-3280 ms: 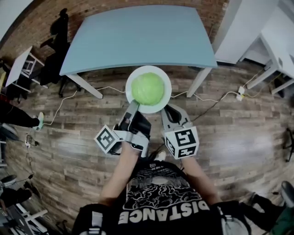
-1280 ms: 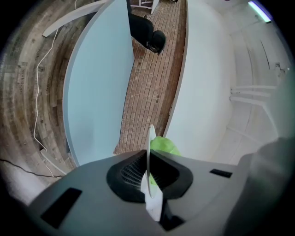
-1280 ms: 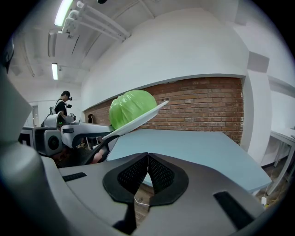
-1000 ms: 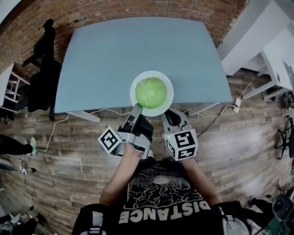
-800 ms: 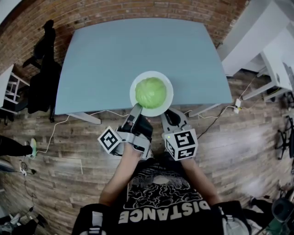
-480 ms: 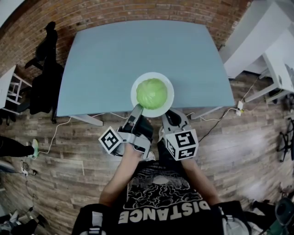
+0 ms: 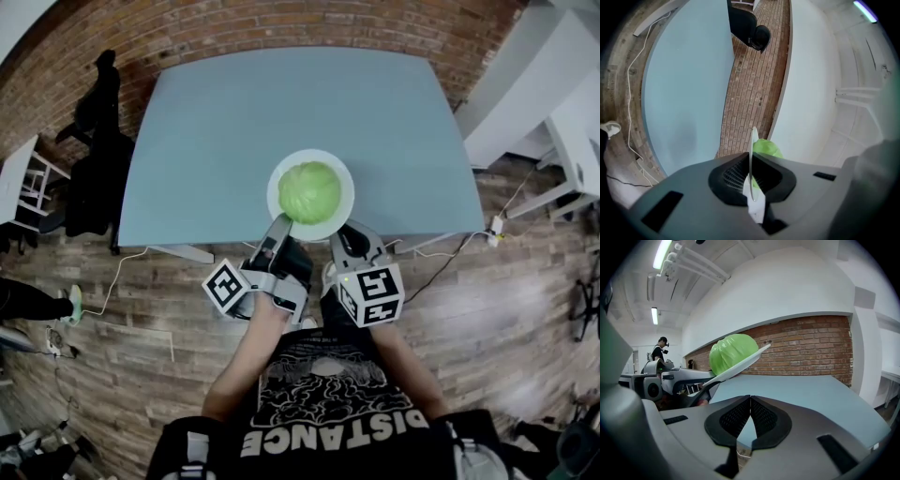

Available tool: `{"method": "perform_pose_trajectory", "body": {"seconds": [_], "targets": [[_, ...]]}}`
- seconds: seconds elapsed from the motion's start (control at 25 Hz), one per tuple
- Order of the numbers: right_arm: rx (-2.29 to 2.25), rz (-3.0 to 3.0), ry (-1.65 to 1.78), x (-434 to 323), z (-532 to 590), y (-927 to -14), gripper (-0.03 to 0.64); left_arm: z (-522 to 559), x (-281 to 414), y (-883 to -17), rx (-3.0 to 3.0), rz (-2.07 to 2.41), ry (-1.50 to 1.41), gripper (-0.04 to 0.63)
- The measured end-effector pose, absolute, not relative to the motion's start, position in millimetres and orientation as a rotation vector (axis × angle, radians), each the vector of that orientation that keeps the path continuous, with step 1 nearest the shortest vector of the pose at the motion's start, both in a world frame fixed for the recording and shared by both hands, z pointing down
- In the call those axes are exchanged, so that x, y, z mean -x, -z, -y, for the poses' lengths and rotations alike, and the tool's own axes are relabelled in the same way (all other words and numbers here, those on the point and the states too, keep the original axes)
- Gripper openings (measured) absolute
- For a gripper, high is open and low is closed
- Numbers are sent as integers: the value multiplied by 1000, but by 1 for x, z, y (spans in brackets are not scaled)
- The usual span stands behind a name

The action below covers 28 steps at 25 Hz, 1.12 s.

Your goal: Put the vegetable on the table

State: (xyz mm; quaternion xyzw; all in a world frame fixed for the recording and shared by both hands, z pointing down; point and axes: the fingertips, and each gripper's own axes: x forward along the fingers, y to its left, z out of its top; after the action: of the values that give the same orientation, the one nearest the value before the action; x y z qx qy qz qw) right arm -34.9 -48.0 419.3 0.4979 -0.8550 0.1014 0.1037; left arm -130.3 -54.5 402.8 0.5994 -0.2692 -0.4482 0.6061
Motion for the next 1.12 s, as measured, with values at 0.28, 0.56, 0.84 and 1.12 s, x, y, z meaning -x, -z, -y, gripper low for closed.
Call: {"method": "perform_pose_trajectory", "body": {"seconds": [0.28, 0.56, 0.84, 1.12], "targets": [[-1454, 2519, -323, 26, 76, -427, 9, 81, 123, -411, -1379, 646, 1023, 11], [-1443, 2508, -347, 12, 106, -435, 9, 112, 113, -425, -1357, 671, 1008, 11], [-1436, 2500, -367, -5, 136, -444, 9, 144, 102, -437, -1346, 696, 998, 11], [-1435, 2506, -382, -14, 169, -448, 9, 174, 100, -453, -1340, 742, 970, 11]]}}
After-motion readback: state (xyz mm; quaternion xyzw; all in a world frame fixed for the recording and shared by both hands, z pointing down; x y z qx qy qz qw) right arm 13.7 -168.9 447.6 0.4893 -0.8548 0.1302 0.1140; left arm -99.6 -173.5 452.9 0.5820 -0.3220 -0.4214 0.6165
